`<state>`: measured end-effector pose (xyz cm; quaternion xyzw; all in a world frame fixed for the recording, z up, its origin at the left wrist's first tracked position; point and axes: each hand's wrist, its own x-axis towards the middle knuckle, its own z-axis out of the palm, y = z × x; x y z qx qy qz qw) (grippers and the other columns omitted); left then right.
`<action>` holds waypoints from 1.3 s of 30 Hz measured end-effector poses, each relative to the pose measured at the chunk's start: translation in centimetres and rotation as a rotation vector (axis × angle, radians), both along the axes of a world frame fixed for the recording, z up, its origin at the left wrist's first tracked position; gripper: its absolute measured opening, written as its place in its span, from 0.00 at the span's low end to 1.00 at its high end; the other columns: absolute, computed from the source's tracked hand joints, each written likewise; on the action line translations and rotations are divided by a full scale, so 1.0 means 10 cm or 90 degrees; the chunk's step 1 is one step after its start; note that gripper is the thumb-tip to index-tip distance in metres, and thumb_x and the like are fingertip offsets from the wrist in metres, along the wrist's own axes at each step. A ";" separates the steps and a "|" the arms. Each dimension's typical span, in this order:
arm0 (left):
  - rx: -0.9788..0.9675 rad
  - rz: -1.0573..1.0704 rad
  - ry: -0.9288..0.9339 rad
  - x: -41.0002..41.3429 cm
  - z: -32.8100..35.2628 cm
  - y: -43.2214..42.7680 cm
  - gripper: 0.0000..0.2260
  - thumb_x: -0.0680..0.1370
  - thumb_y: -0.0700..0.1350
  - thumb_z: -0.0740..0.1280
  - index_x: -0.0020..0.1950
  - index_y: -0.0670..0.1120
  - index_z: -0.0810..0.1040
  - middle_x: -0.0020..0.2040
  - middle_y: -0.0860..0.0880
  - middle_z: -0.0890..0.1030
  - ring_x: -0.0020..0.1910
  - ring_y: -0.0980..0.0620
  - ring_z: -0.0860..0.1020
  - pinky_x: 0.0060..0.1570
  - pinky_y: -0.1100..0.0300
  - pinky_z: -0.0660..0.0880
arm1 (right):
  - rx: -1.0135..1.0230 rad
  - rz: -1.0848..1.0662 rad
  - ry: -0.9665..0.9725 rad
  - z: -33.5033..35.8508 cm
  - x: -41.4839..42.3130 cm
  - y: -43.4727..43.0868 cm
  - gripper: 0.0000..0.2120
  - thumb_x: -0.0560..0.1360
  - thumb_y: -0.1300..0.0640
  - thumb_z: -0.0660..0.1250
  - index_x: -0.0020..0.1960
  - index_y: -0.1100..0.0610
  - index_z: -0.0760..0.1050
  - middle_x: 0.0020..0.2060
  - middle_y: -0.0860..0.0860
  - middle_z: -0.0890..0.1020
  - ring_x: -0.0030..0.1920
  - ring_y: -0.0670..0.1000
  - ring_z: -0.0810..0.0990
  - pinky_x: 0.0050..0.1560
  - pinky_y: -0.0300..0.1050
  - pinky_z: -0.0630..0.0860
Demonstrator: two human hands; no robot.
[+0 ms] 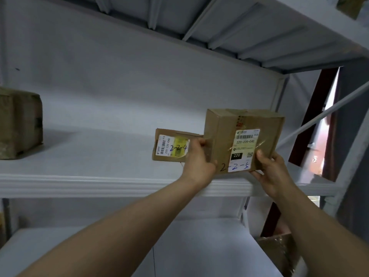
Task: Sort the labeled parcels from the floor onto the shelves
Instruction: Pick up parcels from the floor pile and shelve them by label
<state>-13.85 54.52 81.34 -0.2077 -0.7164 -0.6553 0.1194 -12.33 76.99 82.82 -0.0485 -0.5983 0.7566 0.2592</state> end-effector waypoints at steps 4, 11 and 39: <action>-0.051 -0.010 0.010 -0.10 -0.03 0.25 0.27 0.71 0.41 0.65 0.68 0.54 0.63 0.67 0.48 0.74 0.65 0.50 0.75 0.65 0.48 0.74 | -0.032 -0.017 -0.006 -0.02 -0.09 0.18 0.23 0.79 0.63 0.68 0.69 0.52 0.65 0.54 0.54 0.83 0.52 0.53 0.84 0.47 0.52 0.82; -0.197 -0.022 -0.048 -0.21 -0.08 0.53 0.42 0.79 0.37 0.66 0.81 0.60 0.42 0.74 0.47 0.54 0.71 0.47 0.68 0.73 0.59 0.59 | 0.004 -0.034 -0.028 -0.13 -0.36 0.45 0.27 0.77 0.69 0.68 0.70 0.50 0.66 0.53 0.52 0.83 0.46 0.50 0.84 0.42 0.43 0.79; -0.220 0.156 -0.114 -0.76 -0.10 1.20 0.29 0.74 0.36 0.64 0.75 0.43 0.61 0.73 0.39 0.57 0.69 0.37 0.66 0.73 0.48 0.64 | 0.398 -0.124 -0.276 -0.29 -1.20 0.95 0.31 0.70 0.48 0.76 0.68 0.49 0.67 0.61 0.52 0.81 0.61 0.57 0.79 0.64 0.59 0.76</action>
